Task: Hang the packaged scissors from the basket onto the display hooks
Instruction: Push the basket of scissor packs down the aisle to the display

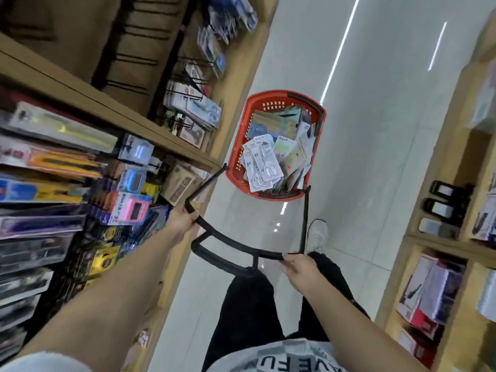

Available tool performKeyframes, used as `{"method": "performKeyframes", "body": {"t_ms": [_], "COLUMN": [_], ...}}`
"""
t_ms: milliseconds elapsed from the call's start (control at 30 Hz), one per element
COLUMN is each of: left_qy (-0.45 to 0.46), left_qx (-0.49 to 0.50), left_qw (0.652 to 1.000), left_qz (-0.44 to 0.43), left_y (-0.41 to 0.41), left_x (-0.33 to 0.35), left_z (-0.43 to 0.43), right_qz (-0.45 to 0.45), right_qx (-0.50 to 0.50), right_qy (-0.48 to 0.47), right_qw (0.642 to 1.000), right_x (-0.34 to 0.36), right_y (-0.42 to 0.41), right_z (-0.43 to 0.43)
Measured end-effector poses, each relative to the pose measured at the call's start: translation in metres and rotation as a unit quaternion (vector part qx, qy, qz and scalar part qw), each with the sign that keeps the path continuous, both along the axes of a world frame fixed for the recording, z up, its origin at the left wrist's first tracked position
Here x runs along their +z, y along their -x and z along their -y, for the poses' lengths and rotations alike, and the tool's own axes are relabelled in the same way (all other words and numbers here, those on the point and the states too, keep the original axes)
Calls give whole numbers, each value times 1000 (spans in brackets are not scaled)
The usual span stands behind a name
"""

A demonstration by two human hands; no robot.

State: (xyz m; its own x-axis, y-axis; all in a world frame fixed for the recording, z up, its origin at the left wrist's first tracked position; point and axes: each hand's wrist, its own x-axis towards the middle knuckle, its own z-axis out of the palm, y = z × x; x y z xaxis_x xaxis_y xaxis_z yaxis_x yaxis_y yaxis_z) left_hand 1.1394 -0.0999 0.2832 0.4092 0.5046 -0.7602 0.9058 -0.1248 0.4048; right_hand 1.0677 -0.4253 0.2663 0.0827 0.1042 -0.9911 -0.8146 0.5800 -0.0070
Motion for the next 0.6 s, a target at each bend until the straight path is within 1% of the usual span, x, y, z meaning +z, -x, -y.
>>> {"method": "performKeyframes", "body": {"t_ms": [133,200,300,433,600], "left_qy": [35,47,39,42,49], "left_qx": [20,41,31,45,57], "left_qw": [999,997,997,996,995], "left_qz": [17,36,58,64,70], "left_y": [-75,-117,-181,-253,-332], "left_x": [5,8,11,7,-1], "left_z": [30,42,53,56,64], "right_qz": [11,13,34,16,13], "right_qx": [16,7,-2,-29,-12], "right_qy": [7,3,-19,-32,12], "right_qw": [1000,1000,999,999,1000], "right_x": [-4,-6,-3,4,12], "right_y": [-69,-110,-170,-244,-338], "right_z": [29,39,46,49,55]}}
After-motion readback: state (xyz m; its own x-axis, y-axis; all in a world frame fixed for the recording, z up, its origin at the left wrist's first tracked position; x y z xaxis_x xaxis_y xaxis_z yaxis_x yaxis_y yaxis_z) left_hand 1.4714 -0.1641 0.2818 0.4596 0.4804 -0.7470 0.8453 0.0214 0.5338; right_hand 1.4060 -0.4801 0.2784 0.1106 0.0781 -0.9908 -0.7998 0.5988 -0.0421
